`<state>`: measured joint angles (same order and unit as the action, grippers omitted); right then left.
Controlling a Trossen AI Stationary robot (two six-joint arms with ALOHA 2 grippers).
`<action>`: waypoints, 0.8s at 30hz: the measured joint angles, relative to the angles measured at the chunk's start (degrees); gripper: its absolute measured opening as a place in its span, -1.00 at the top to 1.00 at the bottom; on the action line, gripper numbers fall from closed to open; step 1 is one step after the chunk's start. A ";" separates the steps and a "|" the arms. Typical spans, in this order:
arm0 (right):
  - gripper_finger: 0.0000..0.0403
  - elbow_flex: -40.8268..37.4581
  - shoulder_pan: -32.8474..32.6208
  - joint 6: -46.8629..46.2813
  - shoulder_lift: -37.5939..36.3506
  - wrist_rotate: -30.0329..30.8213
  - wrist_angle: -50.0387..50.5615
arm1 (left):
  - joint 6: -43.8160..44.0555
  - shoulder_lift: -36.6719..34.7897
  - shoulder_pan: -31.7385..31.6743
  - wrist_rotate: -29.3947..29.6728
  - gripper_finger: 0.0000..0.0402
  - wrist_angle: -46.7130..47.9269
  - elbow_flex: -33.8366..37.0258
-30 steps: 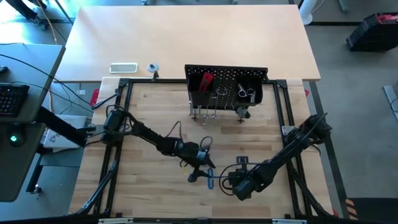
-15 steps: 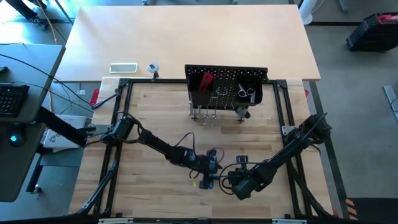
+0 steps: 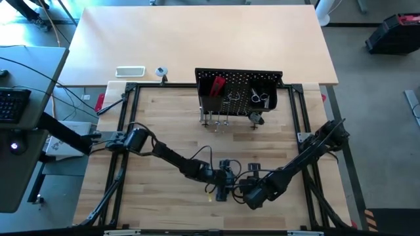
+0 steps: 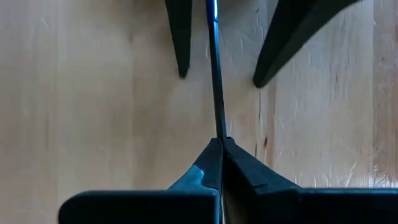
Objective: Hang tools onto peg board
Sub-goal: Put the pick tool into the peg board
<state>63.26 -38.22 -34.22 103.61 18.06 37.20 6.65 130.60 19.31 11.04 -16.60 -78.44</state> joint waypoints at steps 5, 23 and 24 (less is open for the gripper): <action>1.00 0.02 0.02 0.74 0.00 0.65 -1.37 | -1.18 1.08 0.01 1.49 0.04 3.80 -2.96; 0.99 0.15 0.28 -1.08 0.00 -0.29 -0.47 | -7.28 0.92 -0.24 -0.84 0.98 6.31 -3.14; 0.98 0.15 0.25 -1.48 0.00 -0.49 -0.28 | -7.40 0.92 -0.24 -0.86 0.98 6.37 -3.14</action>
<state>63.42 -37.97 -35.69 103.61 17.57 36.92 -0.75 131.52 19.07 10.18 -10.22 -81.58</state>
